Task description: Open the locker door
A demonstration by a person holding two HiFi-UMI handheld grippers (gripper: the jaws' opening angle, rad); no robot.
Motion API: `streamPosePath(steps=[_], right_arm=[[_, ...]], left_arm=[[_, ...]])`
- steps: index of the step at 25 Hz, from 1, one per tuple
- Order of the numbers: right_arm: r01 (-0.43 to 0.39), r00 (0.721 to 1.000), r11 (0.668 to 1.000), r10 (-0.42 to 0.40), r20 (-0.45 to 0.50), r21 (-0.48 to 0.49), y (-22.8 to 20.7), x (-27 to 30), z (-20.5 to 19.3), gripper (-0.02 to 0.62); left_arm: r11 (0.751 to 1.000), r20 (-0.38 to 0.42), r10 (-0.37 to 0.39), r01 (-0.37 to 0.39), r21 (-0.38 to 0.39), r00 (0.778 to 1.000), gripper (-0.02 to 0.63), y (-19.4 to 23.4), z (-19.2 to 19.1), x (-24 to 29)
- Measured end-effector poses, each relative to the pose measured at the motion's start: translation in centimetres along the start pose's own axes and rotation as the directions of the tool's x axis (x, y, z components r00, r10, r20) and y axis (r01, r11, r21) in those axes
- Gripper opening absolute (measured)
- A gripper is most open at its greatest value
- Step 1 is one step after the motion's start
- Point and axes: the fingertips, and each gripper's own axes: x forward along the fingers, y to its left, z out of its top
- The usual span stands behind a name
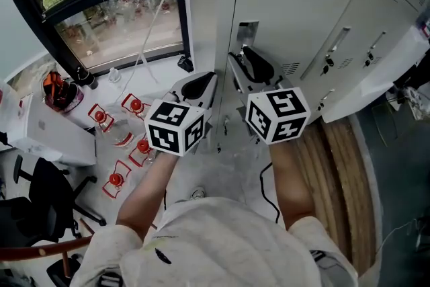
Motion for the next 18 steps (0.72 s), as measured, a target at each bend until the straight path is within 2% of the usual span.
streamPosePath(steps=[7,18], right_arm=[[0.01,1.0,1.0,-0.01,-0.014,-0.002,0.1,1.6,-0.2,0.183],[0.04,0.999,0.999,-0.04,0.011,0.035,0.3,2.3,0.1,0.186]], left_arm=[[1.0,0.01,-0.028,0.028,-0.002,1.0,0.006,0.9,0.3,0.1],[0.999,0.007,-0.05,0.05,-0.005,0.999,0.006,2.6,0.0,-0.3]])
